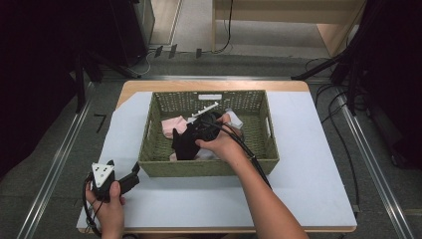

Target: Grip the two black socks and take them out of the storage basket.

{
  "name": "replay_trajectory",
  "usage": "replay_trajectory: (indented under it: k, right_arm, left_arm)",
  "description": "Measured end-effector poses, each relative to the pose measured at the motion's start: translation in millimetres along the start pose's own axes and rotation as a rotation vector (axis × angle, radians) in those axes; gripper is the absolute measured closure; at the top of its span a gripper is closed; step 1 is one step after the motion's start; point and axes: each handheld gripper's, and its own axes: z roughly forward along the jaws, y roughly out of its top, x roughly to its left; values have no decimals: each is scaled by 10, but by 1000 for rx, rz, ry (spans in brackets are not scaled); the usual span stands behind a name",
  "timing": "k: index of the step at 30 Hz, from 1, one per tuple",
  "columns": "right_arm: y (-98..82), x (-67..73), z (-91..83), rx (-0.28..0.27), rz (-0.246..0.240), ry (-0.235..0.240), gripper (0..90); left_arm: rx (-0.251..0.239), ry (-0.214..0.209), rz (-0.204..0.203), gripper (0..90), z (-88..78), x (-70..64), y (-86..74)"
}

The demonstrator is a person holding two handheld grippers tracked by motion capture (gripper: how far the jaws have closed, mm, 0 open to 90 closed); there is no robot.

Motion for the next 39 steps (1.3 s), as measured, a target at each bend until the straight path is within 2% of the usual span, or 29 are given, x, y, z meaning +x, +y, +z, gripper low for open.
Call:
replay_trajectory:
  k: [3,5,7,9,10,11,12,13,14,15,17,21,25,27,29,30,31,32,33,35,36,37,38,39]
  right_arm:
    - [2,-16,-58,-25,-3,4,883]
    - [-2,-38,-118,-73,-3,11,888]
    - [-7,-52,-173,-120,4,-2,891]
    - [-13,-69,-229,-174,6,-24,893]
    - [-19,-82,-281,-225,21,-42,893]
    - [-19,-82,-281,-225,21,-42,893]
    - [-22,-91,-310,-255,26,-53,893]
    - [-26,-99,-343,-292,32,-62,893]
    - [-36,-113,-407,-358,41,-79,894]
    - [-36,-113,-407,-358,41,-79,894]
    - [-54,-124,-478,-431,48,-106,894]
    - [-75,-131,-599,-551,62,-123,894]
    - [-76,-110,-702,-654,49,-151,894]
    - [-73,-102,-750,-689,34,-193,894]
    - [-69,-107,-781,-691,31,-251,894]
    - [-66,-119,-781,-661,30,-319,893]
    - [-73,-162,-747,-610,49,-350,891]
    - [-73,-162,-747,-610,49,-350,891]
    - [-74,-183,-706,-567,51,-341,890]
    - [-80,-215,-605,-484,42,-295,886]
    - [-90,-235,-472,-378,37,-208,842]
    - [-90,-235,-472,-378,37,-208,842]
    - [-85,-238,-421,-328,38,-165,807]
    - [-80,-235,-390,-304,37,-141,763]
  left_arm:
    - [0,0,1,147,-1,-1,0]
    - [1,1,-1,147,-2,-2,0]
    - [-1,1,-1,147,-2,-1,-1]
    - [1,1,0,147,-2,-1,0]
    - [0,1,-2,147,-1,0,0]
    - [0,1,-1,147,-2,1,0]
    - [0,1,-2,147,-1,2,0]
    - [0,1,-2,147,-1,2,0]
    - [0,0,-2,147,-1,2,0]
    - [0,0,-3,147,-1,3,0]
    - [0,-2,-4,147,-1,4,0]
    - [-2,-4,-7,147,-1,7,0]
    - [-1,-4,-9,147,-2,10,0]
    - [-3,-5,-10,147,-2,12,0]
    - [-3,-6,-11,147,-5,14,-1]
    - [-3,-5,-11,147,-4,15,-1]
    - [-2,-5,-11,147,-4,15,-1]
    - [-2,-6,-11,147,-4,14,0]
    - [-3,-6,-12,147,-3,13,-1]
    - [-2,-5,-11,147,-3,13,0]
    - [-4,-5,-11,147,-2,12,-1]
    - [-4,-5,-11,147,-3,12,-1]
    - [-5,-5,-11,147,-2,12,-1]
    - [-3,-5,-11,147,-3,11,-1]
